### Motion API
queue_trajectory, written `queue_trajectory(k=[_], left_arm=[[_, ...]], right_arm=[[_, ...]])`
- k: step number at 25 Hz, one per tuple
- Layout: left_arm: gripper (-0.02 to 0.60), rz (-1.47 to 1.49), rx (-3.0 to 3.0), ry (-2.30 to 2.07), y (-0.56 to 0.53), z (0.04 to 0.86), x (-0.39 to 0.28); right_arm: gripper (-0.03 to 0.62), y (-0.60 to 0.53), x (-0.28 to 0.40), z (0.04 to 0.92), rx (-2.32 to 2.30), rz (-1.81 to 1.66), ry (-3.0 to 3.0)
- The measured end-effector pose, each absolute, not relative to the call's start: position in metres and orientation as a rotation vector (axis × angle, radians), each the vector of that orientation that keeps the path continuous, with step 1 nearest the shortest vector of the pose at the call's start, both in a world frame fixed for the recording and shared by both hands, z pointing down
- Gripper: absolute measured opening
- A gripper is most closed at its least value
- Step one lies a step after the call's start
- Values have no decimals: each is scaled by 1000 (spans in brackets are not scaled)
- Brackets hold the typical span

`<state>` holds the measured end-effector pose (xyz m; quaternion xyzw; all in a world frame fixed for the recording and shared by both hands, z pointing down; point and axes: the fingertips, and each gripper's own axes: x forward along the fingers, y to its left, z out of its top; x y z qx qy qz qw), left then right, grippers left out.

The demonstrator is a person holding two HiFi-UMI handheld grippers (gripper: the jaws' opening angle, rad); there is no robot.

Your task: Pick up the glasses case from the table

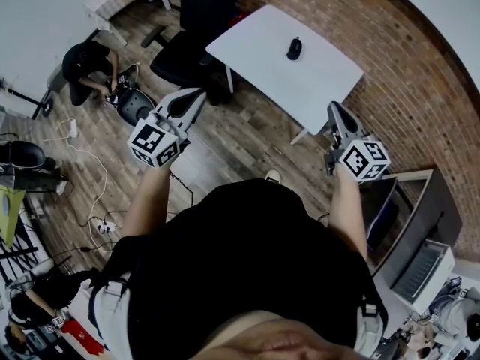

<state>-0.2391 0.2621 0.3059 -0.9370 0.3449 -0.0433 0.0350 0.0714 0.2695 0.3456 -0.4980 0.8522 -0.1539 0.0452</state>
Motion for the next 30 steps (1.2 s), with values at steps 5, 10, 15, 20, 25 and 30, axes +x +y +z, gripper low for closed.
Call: queue_trajectory(k=[5, 10, 15, 20, 25, 30], left_arm=[[11, -139, -2869, 1065, 249, 306, -233], [11, -151, -2864, 1073, 229, 306, -228], [11, -185, -2866, 1070, 210, 310, -218], [11, -201, -2864, 1089, 188, 314, -209], [11, -209, -2867, 1108, 172, 316, -208], [11, -228, -2875, 1118, 157, 320, -204]], right_arm=[[15, 252, 83, 356, -1534, -506, 2591], [15, 230, 91, 361, -1547, -513, 2599], [15, 206, 102, 362, -1547, -519, 2597], [15, 180, 113, 366, -1544, -535, 2600], [15, 163, 115, 367, -1537, -537, 2612], [15, 147, 118, 369, -1529, -556, 2620]])
